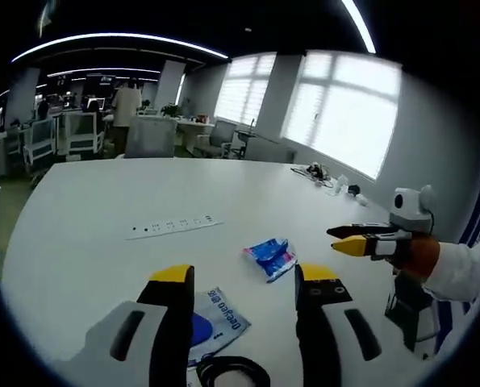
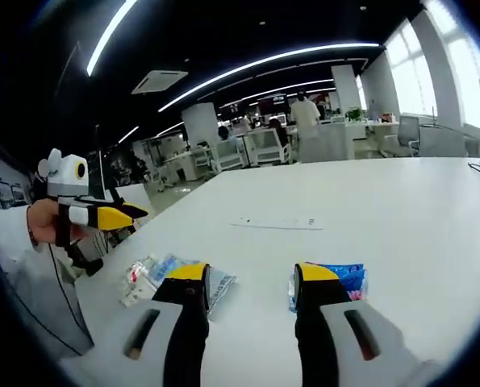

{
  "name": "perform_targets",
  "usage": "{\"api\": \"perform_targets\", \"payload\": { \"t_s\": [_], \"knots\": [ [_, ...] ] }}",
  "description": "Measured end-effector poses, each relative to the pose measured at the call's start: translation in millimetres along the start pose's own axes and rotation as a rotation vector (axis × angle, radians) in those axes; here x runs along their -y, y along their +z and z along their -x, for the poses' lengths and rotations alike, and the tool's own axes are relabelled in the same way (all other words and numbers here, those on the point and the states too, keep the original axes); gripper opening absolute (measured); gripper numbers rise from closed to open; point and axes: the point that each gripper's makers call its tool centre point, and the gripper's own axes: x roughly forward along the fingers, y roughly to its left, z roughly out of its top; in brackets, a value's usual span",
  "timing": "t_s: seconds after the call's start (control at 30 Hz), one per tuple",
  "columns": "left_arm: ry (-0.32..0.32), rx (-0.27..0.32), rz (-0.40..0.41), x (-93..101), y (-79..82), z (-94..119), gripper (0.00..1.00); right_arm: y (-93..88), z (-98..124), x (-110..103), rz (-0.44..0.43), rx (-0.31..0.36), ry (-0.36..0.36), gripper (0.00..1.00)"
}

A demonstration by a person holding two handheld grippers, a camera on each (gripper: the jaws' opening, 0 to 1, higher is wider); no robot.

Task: Arrange the tabletop items into an orderly group along one side of the table until the central work area is clear of visible clutter.

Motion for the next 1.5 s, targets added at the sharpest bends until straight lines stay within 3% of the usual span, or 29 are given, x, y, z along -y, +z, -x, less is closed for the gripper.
{"api": "perform_targets", "payload": {
  "t_s": [0.37, 0.63, 1.0, 1.5],
  "knots": [
    [0.05, -0.023, 0.025, -36.9, -16.0, 44.6, 0.51, -12.8, -14.5, -43.4, -0.003, -0.016, 0.045, 0.41],
    [0.085, -0.033, 0.033, -63.7, -22.7, 61.7, 0.51, -21.4, -30.7, -57.5, -0.012, -0.035, 0.067, 0.41],
    [0.101, -0.054, 0.056, -89.9, -31.6, 60.2, 0.51, -39.1, -52.3, -68.7, -0.016, -0.081, 0.08, 0.4],
    [0.112, -0.092, 0.085, -125.9, -47.3, 43.0, 0.51, -66.2, -81.4, -56.3, -0.04, -0.15, 0.075, 0.4]
  ]
}}
